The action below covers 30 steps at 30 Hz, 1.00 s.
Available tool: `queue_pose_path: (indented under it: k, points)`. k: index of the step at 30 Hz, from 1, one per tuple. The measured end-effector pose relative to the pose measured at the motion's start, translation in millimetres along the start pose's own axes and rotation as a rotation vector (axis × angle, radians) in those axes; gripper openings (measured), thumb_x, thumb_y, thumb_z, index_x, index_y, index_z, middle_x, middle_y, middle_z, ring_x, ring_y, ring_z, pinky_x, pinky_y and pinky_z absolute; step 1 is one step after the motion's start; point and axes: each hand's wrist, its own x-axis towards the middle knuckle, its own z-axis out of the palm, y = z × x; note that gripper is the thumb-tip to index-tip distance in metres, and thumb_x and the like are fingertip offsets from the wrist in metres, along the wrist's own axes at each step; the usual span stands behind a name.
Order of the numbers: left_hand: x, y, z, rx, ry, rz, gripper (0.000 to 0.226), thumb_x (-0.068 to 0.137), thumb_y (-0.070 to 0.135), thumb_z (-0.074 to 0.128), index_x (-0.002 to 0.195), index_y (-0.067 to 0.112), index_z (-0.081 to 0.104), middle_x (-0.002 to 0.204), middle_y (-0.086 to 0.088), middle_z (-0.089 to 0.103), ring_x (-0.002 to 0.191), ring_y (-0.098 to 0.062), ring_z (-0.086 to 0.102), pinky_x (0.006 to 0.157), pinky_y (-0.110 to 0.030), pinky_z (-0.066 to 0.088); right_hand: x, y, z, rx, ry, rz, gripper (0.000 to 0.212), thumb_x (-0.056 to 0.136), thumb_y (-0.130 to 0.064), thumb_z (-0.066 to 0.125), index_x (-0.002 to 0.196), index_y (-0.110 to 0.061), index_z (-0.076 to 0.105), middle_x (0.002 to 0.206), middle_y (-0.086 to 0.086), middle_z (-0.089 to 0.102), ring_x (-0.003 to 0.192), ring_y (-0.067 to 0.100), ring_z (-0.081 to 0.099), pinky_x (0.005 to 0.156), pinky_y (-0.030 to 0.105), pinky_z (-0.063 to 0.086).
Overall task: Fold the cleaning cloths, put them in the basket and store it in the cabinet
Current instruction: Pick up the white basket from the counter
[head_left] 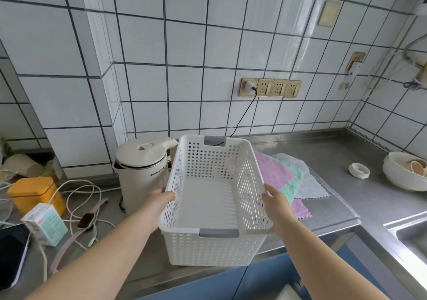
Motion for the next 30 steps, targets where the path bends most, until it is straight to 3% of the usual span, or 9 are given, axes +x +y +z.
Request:
queue_pose_path:
  k: [8, 10, 11, 13, 17, 21, 24, 27, 30]
  points:
    - [4, 2, 0, 0.042, 0.019, 0.032, 0.022, 0.088, -0.001, 0.046, 0.102, 0.009, 0.059, 0.083, -0.012, 0.063, 0.081, -0.032, 0.061, 0.074, -0.036, 0.049, 1, -2, 2, 0.028, 0.002, -0.025, 0.046, 0.098, -0.010, 0.036, 0.142, -0.019, 0.039, 0.088, -0.006, 0.058, 0.067, 0.022, 0.055, 0.055, 0.028, 0.039]
    - [1, 4, 0, 0.103, 0.026, 0.095, 0.027, 0.087, 0.001, 0.048, 0.108, 0.012, 0.061, 0.086, -0.009, 0.065, 0.080, -0.028, 0.062, 0.075, -0.036, 0.051, -1, -4, 2, 0.041, -0.004, -0.008, 0.045, 0.098, -0.011, 0.037, 0.142, -0.020, 0.039, 0.100, 0.000, 0.063, 0.089, 0.035, 0.063, 0.073, 0.042, 0.052]
    - [-2, 6, 0, 0.142, 0.026, 0.143, 0.031, 0.086, 0.001, 0.049, 0.111, 0.015, 0.060, 0.092, -0.008, 0.066, 0.082, -0.027, 0.063, 0.077, -0.036, 0.052, -2, -5, 0, 0.040, -0.001, 0.007, 0.044, 0.098, -0.013, 0.039, 0.142, -0.020, 0.040, 0.108, 0.005, 0.064, 0.105, 0.040, 0.060, 0.086, 0.048, 0.050]
    - [-10, 12, 2, 0.197, 0.018, 0.254, 0.038, 0.085, 0.001, 0.049, 0.112, 0.027, 0.057, 0.100, 0.000, 0.066, 0.085, -0.020, 0.064, 0.082, -0.037, 0.052, -5, -5, -4, 0.037, -0.002, 0.022, 0.044, 0.098, -0.016, 0.044, 0.142, -0.020, 0.041, 0.128, 0.012, 0.058, 0.117, 0.040, 0.054, 0.096, 0.049, 0.045]
    - [-27, 32, 5, 0.255, -0.006, 0.431, 0.036, 0.085, 0.005, 0.051, 0.101, 0.037, 0.049, 0.100, 0.018, 0.062, 0.090, -0.006, 0.060, 0.083, -0.032, 0.047, -13, -6, -15, 0.064, -0.004, -0.044, 0.044, 0.096, -0.020, 0.051, 0.140, -0.019, 0.042, 0.136, 0.005, 0.053, 0.110, 0.023, 0.056, 0.094, 0.034, 0.043]
    - [-38, 44, 16, 0.336, -0.008, 0.535, 0.052, 0.087, 0.013, 0.055, 0.137, 0.025, 0.044, 0.139, 0.005, 0.048, 0.130, -0.015, 0.043, 0.103, -0.029, 0.033, -27, -9, -28, 0.152, 0.022, -0.114, 0.039, 0.096, -0.018, 0.052, 0.135, -0.019, 0.049, 0.134, 0.004, 0.056, 0.098, 0.014, 0.055, 0.095, 0.034, 0.047]
    - [-56, 47, 37, 0.418, -0.039, 0.704, 0.043, 0.089, 0.009, 0.055, 0.132, 0.018, 0.050, 0.132, 0.002, 0.054, 0.126, -0.012, 0.047, 0.099, -0.022, 0.032, -49, -7, -40, 0.187, 0.066, -0.163, 0.034, 0.096, -0.019, 0.052, 0.130, -0.020, 0.054, 0.131, 0.001, 0.057, 0.092, 0.009, 0.054, 0.078, 0.023, 0.049]
    - [-77, 37, 66, 0.624, -0.165, 0.903, 0.038, 0.090, 0.010, 0.056, 0.127, 0.017, 0.055, 0.124, 0.007, 0.056, 0.120, -0.008, 0.048, 0.101, -0.022, 0.032, -77, 8, -53, 0.170, 0.131, -0.204, 0.031, 0.096, -0.019, 0.052, 0.127, -0.020, 0.057, 0.129, -0.002, 0.058, 0.101, 0.005, 0.053, 0.090, 0.023, 0.045]
    - [-99, 17, 104, 0.708, -0.341, 1.019, 0.036, 0.089, 0.011, 0.056, 0.124, 0.017, 0.058, 0.123, 0.004, 0.059, 0.117, -0.010, 0.051, 0.100, -0.024, 0.035, -104, 34, -66, 0.124, 0.193, -0.188, 0.030, 0.096, -0.020, 0.052, 0.124, -0.020, 0.059, 0.128, -0.005, 0.059, 0.101, 0.001, 0.053, 0.088, 0.017, 0.039]
